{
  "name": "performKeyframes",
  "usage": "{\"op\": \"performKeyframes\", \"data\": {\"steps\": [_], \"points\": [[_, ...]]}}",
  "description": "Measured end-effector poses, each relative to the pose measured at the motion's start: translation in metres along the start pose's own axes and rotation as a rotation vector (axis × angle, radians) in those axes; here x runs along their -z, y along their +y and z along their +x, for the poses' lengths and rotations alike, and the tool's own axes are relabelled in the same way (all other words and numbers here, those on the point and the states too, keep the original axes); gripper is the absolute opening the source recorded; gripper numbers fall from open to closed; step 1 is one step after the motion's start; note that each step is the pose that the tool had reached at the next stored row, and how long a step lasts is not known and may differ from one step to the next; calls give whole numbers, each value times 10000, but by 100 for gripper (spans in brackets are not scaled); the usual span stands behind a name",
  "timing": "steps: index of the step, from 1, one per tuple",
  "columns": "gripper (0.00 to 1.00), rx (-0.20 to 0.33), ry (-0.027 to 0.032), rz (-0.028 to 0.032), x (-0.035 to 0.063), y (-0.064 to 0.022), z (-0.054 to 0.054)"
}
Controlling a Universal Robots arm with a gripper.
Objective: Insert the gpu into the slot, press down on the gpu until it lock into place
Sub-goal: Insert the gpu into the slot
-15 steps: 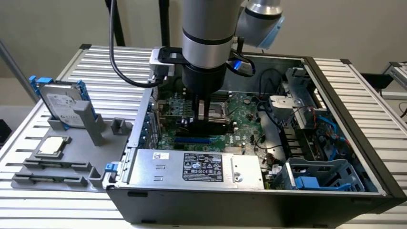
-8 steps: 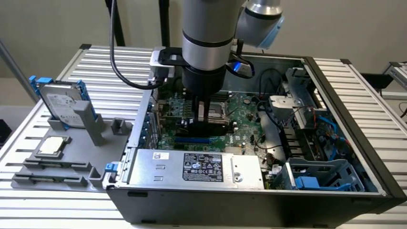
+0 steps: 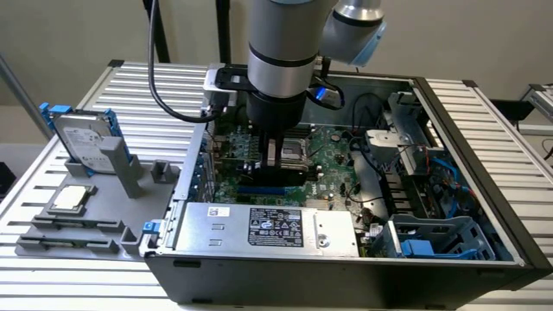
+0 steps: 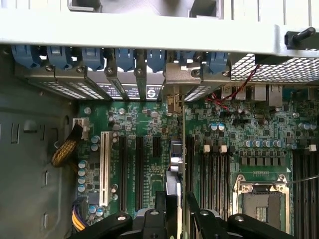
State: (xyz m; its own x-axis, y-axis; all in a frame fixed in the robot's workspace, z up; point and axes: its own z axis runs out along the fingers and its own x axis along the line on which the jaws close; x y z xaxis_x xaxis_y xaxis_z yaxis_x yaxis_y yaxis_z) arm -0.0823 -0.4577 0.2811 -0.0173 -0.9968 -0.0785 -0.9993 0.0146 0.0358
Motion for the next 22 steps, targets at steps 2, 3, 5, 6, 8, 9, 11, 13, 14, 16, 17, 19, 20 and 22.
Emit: {"op": "performKeyframes", "data": {"steps": [2,3,5,6,8,9,11,13,14,16,17,19,20,22], "points": [[26,0,0,-8,-2,-1,0],[26,0,0,-9,-2,-1,0],[26,1,-1,-11,-5,-1,0],[26,1,-3,-10,-10,-2,-2],[26,2,-2,-11,-17,-2,-6],[26,2,-1,-11,-19,-2,-7],[26,1,-1,-11,-27,-1,-7],[26,0,1,-16,-48,-2,-5],[26,-2,2,-22,-59,-2,-5],[26,-3,3,-43,-78,-3,-3],[26,-4,4,-54,-84,-3,-2],[26,-6,7,-84,-90,-3,-2],[26,-6,10,-95,-92,-4,-2],[26,-7,34,-102,-99,-4,-1]]}}
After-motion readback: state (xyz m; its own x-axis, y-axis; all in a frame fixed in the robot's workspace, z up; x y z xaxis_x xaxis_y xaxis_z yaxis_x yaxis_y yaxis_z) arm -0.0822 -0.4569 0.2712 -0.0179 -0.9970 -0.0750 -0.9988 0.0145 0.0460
